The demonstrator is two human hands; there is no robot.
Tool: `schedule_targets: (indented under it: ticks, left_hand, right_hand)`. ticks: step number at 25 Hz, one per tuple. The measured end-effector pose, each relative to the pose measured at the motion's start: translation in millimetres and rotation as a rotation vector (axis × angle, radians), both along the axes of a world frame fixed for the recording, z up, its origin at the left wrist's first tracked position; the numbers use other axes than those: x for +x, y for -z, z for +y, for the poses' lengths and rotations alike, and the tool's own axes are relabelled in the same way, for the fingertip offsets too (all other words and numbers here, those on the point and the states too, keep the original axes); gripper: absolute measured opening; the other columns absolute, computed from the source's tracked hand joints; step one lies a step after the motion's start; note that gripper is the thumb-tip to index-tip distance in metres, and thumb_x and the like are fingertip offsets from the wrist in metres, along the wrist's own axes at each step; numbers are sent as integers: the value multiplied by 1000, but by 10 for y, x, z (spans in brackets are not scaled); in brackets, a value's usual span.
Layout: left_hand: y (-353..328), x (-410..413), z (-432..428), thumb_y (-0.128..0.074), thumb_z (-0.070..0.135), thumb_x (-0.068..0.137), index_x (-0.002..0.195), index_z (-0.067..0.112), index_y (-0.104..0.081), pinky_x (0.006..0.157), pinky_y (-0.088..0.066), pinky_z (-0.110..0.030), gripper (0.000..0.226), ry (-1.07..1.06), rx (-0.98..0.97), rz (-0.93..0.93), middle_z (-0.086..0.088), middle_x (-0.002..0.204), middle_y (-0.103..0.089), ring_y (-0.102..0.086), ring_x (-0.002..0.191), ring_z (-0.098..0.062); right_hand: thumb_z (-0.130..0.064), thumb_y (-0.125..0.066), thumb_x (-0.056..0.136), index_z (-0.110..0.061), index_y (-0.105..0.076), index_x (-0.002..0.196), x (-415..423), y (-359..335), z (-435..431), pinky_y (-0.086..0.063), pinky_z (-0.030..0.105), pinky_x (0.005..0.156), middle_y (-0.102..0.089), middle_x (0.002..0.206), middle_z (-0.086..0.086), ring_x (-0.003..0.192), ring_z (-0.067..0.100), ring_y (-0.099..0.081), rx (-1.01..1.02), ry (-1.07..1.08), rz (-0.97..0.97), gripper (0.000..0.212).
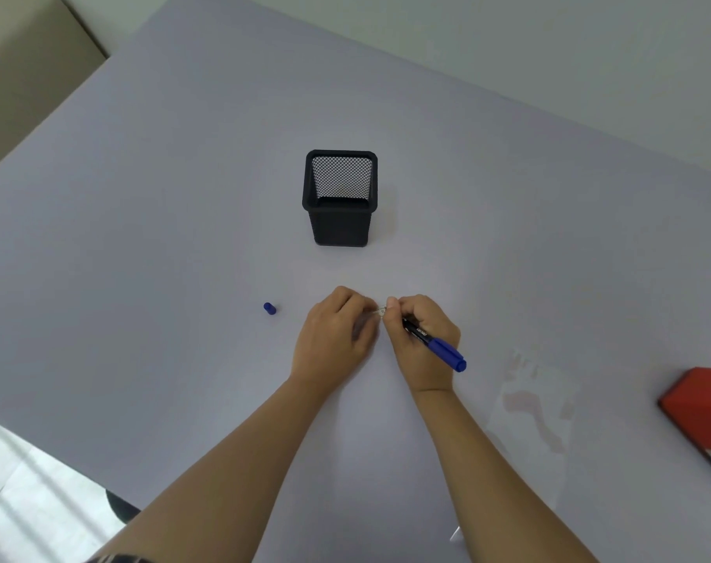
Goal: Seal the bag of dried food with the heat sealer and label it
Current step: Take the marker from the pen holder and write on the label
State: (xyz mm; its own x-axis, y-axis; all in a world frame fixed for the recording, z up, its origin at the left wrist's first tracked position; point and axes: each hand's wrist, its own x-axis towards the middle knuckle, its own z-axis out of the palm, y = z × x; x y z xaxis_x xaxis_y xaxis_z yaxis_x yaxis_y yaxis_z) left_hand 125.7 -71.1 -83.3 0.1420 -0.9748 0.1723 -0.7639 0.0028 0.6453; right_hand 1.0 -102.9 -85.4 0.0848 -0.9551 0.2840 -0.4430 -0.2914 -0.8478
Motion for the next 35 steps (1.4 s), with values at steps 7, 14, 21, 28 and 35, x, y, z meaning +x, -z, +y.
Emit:
schedule_targets:
  ticks: [7, 14, 21, 28, 35]
  left_hand:
    - [42, -38, 24, -63, 14, 81, 81, 6, -71, 61, -48, -33, 11, -14, -67, -28, -6, 80, -61, -55, 68, -20]
    - [60, -39, 23, -67, 12, 79, 81, 8, -72, 61, -48, -34, 7, -26, -77, -11, -5, 80, -61, -55, 68, -21]
    - [46, -33, 16, -66, 14, 80, 81, 8, -72, 62, -48, -34, 9, -19, -71, -24, -5, 81, -62, -56, 69, -20]
    - [50, -27, 12, -67, 13, 80, 79, 8, -71, 62, -48, -34, 8, -28, -66, -24, -5, 81, -62, -55, 68, -20]
    - [44, -26, 13, -67, 13, 80, 78, 7, -71, 62, -47, -33, 7, -27, -71, -26, -5, 80, -62, -55, 68, -20]
  right_hand:
    - [-20, -54, 87, -3, -54, 62, -8, -20, 2, -42, 11, 56, -56, 58, 10, 59, 17, -49, 7, -2, 0, 30]
    - [-24, -53, 87, -3, -54, 63, 0, -46, 7, -41, 10, 55, -58, 59, 10, 63, 20, -51, 57, 12, -20, 31]
    - [-25, -53, 87, -3, -54, 63, 7, -38, -2, -41, 11, 55, -58, 58, 10, 62, 19, -50, 49, 19, -9, 32]
    - [-24, -54, 86, -7, -53, 62, 11, -41, 1, -38, 3, 55, -54, 59, -1, 61, 4, -51, 56, 17, -11, 30]
    - [-24, -53, 86, -5, -53, 62, 17, -41, -6, -37, 3, 55, -57, 57, 7, 64, 18, -50, 37, 37, -14, 32]
